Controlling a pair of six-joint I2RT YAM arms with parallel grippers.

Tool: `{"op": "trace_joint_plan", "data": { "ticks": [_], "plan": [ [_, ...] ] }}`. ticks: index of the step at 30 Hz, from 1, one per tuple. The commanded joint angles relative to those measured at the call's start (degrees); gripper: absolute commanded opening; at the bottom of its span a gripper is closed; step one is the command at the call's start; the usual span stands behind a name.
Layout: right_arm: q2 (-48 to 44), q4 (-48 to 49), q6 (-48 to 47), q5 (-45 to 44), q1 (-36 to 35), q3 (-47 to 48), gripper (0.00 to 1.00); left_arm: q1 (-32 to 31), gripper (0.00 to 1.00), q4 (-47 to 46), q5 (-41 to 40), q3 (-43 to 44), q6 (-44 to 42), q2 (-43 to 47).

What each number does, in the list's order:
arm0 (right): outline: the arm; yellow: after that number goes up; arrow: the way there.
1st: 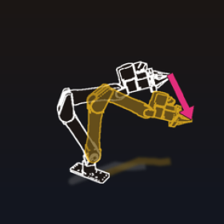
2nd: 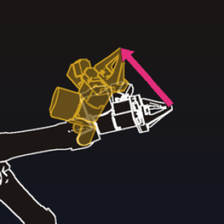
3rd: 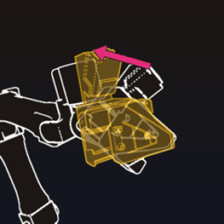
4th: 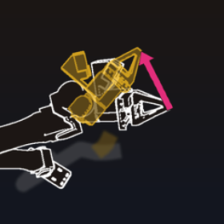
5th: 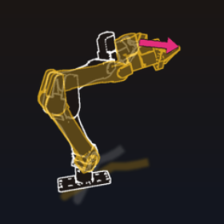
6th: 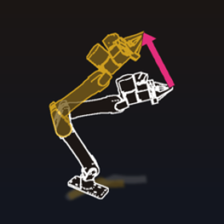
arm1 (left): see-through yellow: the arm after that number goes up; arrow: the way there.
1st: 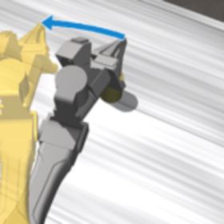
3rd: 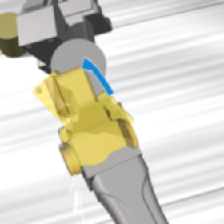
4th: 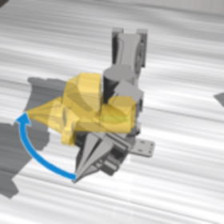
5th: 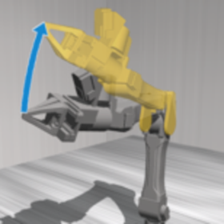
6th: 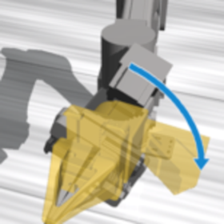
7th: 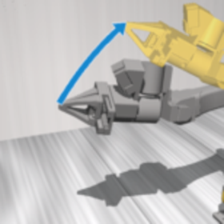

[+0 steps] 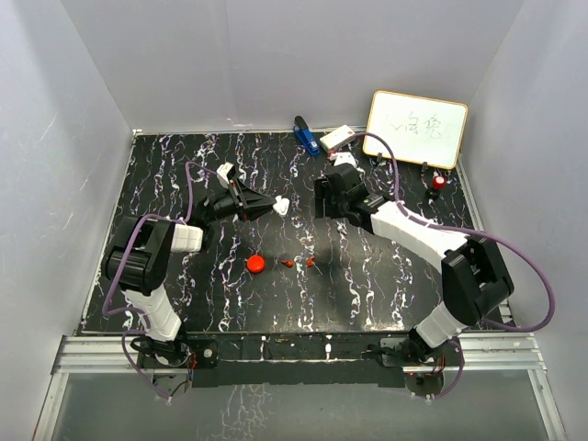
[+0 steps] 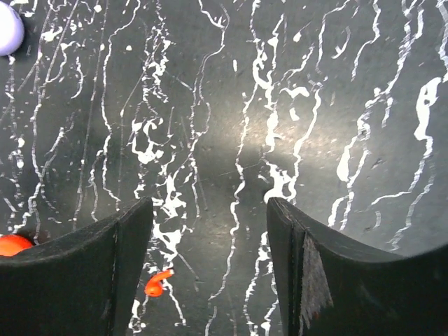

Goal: Insert the wireless bluetooth earbuds into the charging case
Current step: Pick up the earbud from the center of the board.

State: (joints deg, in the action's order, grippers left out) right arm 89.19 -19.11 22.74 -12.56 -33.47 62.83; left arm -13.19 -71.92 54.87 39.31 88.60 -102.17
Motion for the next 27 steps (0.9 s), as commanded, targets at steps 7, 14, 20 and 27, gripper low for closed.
{"op": "trace_joint_plan", "data": {
  "ticks": [7, 14, 20, 27],
  "plan": [
    [7.45, -12.07, -13.13, -5.15, 0.76, 8.85, 0.58, 0.44, 0.0, 4.2, 0.41, -0.13, -3.81, 6.11],
    [10.21, -11.71, -14.3, -3.84, 2.26, 8.52, 0.56, 0.43, 0.0, 4.57, 0.5, 0.02, -3.98, 6.08],
    [12.78, -8.7, -14.09, 1.21, 4.12, 6.55, 0.53, 0.43, 0.0, 4.33, 0.5, -0.02, -3.71, 5.84],
    [14.02, -7.05, -13.78, 3.48, 5.19, 5.66, 0.47, 0.39, 0.0, 4.14, 0.6, 0.38, -3.68, 5.03]
  ]
}}
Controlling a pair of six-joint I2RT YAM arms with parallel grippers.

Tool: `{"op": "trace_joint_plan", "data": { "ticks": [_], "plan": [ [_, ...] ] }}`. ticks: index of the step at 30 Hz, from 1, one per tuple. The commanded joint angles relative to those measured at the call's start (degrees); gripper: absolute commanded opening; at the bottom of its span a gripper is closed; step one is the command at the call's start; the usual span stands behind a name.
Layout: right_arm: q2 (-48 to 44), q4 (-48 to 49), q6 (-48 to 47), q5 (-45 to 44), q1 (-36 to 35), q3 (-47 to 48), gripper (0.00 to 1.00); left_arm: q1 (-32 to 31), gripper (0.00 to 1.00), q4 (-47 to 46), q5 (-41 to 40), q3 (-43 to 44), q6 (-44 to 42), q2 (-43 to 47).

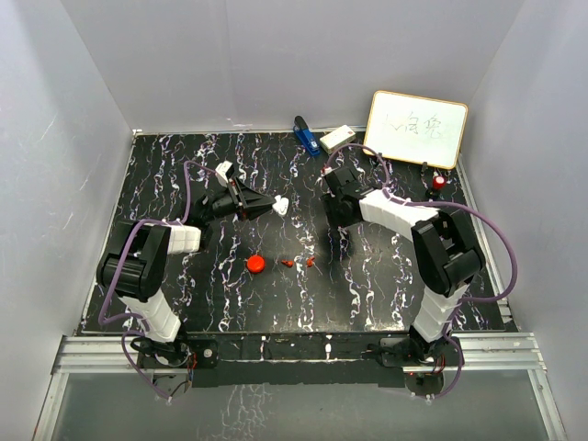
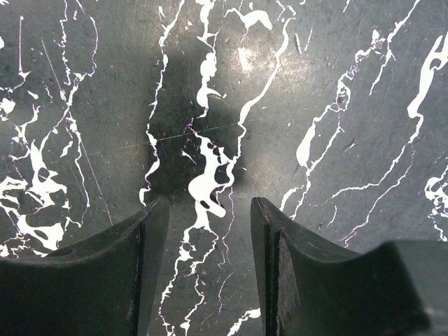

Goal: Insert the wireless bluetooth earbuds into the charging case
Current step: Pick up the earbud from the center of the board.

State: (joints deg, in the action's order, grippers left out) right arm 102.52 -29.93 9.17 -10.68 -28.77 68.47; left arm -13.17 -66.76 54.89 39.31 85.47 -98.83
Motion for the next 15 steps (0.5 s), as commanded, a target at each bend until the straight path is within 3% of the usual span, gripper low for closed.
{"op": "trace_joint_plan", "data": {
  "ticks": [1, 15],
  "plan": [
    [0.93, 3.81, -0.23, 1.72, 0.52, -0.04, 0.47, 0.38, 0.0, -1.01, 0.57, 0.34, -0.54, 1.66],
    [2.86, 4.8, 0.32, 3.71, 1.27, -1.13, 0.37, 0.36, 0.0, -1.26, 0.65, 0.56, -0.51, 1.12]
  ]
}}
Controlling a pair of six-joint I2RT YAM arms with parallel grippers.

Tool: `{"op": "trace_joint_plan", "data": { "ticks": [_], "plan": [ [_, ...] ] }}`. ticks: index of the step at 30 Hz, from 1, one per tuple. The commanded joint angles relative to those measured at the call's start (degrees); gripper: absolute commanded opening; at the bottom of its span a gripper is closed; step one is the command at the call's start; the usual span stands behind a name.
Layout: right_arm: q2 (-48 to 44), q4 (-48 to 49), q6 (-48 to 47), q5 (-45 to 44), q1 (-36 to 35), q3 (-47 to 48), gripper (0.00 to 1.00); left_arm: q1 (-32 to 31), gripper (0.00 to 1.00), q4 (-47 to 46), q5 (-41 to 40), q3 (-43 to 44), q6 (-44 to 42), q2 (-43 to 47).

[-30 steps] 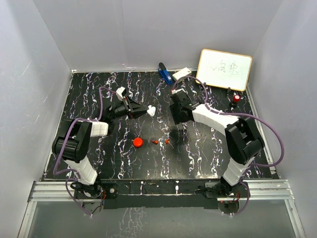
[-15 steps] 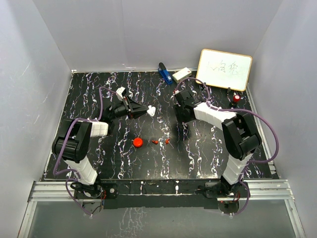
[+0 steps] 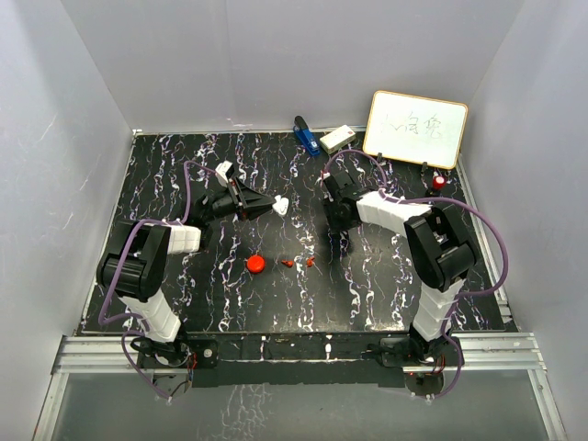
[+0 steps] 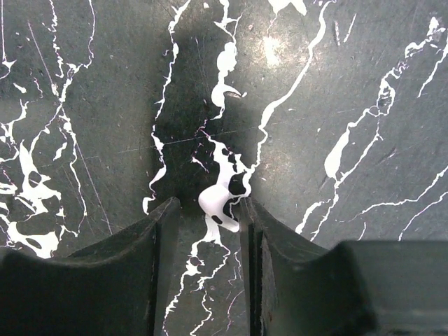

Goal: Insert the wireless bluetooth earbuds into the charging case
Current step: Pick up the earbud from the center of the board.

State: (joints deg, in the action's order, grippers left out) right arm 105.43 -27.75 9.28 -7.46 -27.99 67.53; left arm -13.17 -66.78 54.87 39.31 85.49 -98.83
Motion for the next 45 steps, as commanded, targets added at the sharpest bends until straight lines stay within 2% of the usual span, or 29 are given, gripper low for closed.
{"op": "trace_joint_plan", "data": {
  "ticks": [1, 24, 30, 36, 45],
  "plan": [
    [0.02, 2.61, 0.28, 0.51, 0.59, -0.32, 0.36, 0.37, 0.0, -1.24, 0.67, 0.52, -0.52, 1.1],
    [2.15, 3.33, 0.48, 2.9, 2.61, -1.34, 0.29, 0.36, 0.0, -1.69, 0.63, 0.31, -0.47, 0.54],
    [2.06, 3.06, 0.61, 3.45, 2.86, -1.43, 0.22, 0.38, 0.0, -1.68, 0.59, 0.29, -0.58, 0.42],
    [1.62, 2.51, 0.99, 4.19, 2.9, -1.13, 0.11, 0.37, 0.0, -1.95, 0.5, 0.03, -0.38, 0.39],
    [-2.95, 5.31, 3.72, 10.84, 3.09, 1.29, 0.0, 0.38, 0.0, -1.92, 0.26, -0.41, -0.4, 0.05]
  ]
}}
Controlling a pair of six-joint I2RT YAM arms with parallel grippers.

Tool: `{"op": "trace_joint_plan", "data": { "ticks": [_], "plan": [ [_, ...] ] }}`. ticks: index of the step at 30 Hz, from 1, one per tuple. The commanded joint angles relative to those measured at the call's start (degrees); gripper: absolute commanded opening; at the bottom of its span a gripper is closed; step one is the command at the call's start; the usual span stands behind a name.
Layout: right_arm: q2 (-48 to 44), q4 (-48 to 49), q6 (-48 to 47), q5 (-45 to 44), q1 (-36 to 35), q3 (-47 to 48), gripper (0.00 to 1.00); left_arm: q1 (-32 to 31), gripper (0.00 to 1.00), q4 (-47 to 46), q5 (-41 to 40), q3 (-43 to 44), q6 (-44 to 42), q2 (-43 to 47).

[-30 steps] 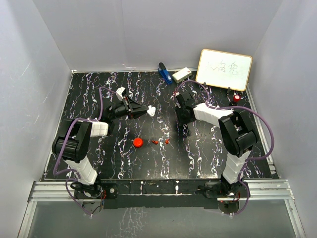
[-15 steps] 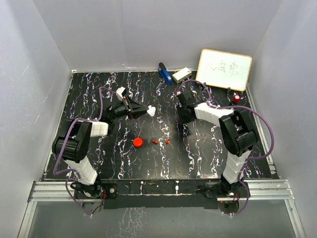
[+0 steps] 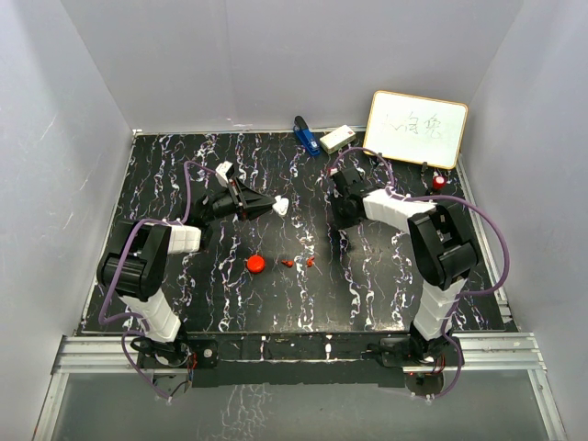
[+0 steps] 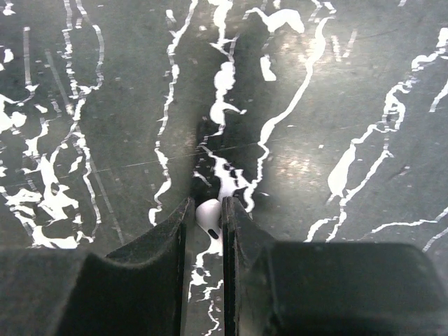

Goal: Insert the wireless bluetooth earbuds into the charging case
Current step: Pick up the earbud from the center of the board.

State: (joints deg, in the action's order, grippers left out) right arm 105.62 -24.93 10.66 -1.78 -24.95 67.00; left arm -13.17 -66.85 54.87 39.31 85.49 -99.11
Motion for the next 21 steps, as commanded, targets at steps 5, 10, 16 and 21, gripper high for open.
{"op": "trace_joint_plan", "data": {
  "ticks": [5, 10, 16, 21],
  "plan": [
    [-9.48, 11.94, 5.99, 10.18, 0.29, -0.61, 0.0, 0.3, 0.0, -3.14, 0.15, -0.6, -0.09, 0.23],
    [-16.46, 25.8, 10.16, 13.09, 0.43, -6.44, 0.0, 0.13, 0.0, -3.63, 0.08, -1.06, 0.58, 0.67],
    [-22.93, 44.35, 14.09, 16.65, 0.43, -12.6, 0.0, -0.45, 0.0, -5.84, -0.87, -1.45, 2.93, 0.4],
    [-24.3, 57.54, 17.89, 20.16, 0.45, -16.05, 0.0, -1.38, 0.0, -14.38, -1.92, -1.6, 9.86, -2.3]
  ]
}}
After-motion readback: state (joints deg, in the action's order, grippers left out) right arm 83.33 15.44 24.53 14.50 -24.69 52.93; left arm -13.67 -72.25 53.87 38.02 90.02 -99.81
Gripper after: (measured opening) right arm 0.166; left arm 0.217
